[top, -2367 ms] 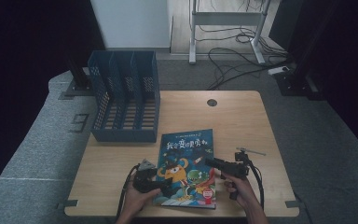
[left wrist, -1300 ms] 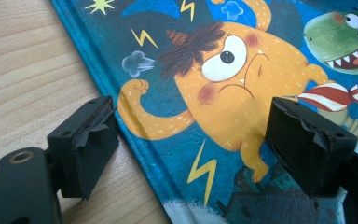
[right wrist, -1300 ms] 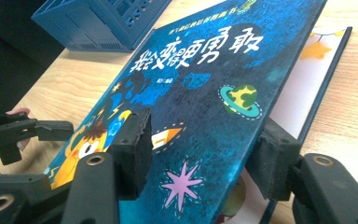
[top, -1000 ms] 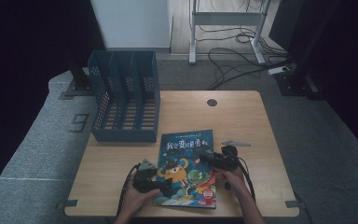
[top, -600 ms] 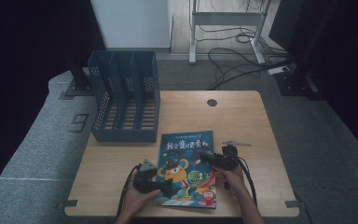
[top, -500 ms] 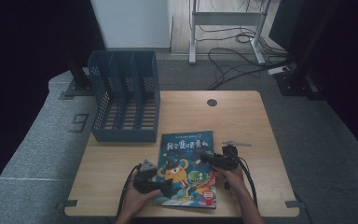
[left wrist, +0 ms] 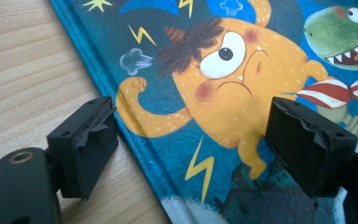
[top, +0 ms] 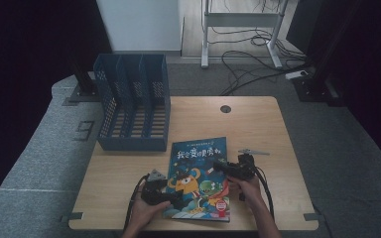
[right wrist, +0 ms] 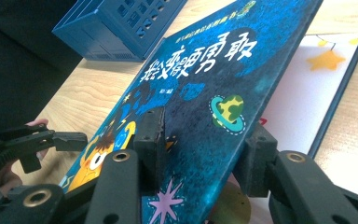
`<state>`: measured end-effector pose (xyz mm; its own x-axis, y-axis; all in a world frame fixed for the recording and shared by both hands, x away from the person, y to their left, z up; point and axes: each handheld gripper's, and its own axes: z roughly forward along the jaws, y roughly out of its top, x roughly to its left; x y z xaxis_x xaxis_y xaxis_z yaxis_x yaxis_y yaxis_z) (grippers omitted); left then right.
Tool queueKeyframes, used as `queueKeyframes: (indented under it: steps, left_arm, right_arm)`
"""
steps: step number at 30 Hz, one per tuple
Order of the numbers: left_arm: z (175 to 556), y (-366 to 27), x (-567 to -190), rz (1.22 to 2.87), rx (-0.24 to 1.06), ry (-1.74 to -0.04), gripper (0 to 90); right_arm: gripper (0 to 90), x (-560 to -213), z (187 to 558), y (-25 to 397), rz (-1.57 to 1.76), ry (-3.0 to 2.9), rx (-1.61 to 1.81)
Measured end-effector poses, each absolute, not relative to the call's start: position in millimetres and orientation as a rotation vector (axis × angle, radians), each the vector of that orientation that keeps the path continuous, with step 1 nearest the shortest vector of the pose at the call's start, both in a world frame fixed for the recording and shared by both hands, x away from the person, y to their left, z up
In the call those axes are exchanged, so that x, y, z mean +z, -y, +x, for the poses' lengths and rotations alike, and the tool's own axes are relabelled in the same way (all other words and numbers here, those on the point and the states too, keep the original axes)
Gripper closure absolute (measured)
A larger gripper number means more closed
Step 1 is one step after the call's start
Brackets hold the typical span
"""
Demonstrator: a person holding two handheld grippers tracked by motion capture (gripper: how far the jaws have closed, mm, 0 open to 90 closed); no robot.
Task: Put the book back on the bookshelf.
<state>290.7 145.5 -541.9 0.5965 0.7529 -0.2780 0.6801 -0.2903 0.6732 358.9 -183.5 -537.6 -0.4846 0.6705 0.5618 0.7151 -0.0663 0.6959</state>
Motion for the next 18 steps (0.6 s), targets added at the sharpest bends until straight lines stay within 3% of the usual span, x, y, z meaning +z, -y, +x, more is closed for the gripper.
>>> queueKeyframes:
  steps: [18]
  left_arm:
    - [284, -131, -541, 2.066, 0.066, -1.059, 16.3]
  right_arm:
    - [63.4, -528, 356, 205, -1.581, 2.116, -1.689]
